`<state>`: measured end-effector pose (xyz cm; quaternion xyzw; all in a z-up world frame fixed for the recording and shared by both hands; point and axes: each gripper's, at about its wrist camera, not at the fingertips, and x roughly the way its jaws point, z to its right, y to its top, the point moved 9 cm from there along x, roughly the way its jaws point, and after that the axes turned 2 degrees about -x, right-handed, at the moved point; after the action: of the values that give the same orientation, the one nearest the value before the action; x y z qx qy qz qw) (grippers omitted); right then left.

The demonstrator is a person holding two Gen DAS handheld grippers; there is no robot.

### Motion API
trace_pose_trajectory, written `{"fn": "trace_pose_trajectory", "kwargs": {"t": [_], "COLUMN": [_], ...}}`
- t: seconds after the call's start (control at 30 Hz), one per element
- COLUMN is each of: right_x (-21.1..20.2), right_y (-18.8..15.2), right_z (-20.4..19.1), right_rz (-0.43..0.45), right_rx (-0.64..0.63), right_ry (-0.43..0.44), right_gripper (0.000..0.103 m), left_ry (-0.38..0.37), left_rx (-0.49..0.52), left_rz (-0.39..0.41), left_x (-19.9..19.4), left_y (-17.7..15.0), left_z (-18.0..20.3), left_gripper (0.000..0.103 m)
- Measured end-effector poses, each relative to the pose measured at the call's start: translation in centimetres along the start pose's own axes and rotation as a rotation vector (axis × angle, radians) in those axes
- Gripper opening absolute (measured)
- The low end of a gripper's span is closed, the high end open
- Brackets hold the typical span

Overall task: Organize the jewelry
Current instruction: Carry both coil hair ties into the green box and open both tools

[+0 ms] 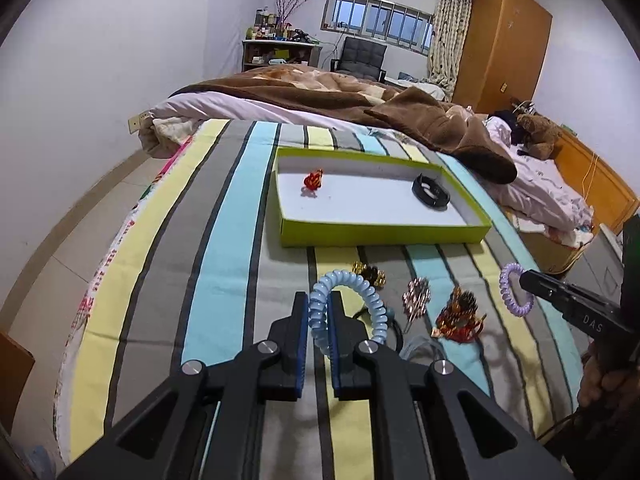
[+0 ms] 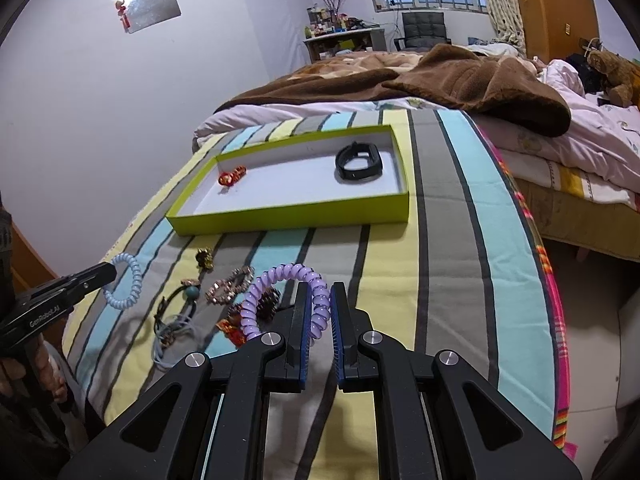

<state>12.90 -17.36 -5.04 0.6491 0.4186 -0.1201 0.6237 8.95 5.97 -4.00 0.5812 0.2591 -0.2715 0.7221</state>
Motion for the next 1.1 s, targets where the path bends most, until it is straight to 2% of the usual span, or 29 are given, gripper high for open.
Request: {"fn": "trace_pose_trajectory", "kwargs": {"t": [0.47,0.87,1.1], "right_x": [1.3,8.4,13.3], "right_y": [6.2,12.1,13.1], "right_z": [-1.0,-0.5,-0.3], "right_rz": [0.029,-0.038,-0.113], "right_rx": [-0.05,-0.067,-0.087], "right_ry": [0.006,0.011,0.004], "right_gripper": [0.01,0.01,0.01], "left_ry": [-0.002,-0.029,-0.034], "left_rx": [-0.006,0.004,0.002], "left_rz": [0.02,0.0,-0.045], "left_x": [1.9,6.9,10.5], "left_y": [5.1,8.6,9.1], "left_z": [-0.7,0.4,0.7], "left_gripper": [0.01,0.01,0.01]}}
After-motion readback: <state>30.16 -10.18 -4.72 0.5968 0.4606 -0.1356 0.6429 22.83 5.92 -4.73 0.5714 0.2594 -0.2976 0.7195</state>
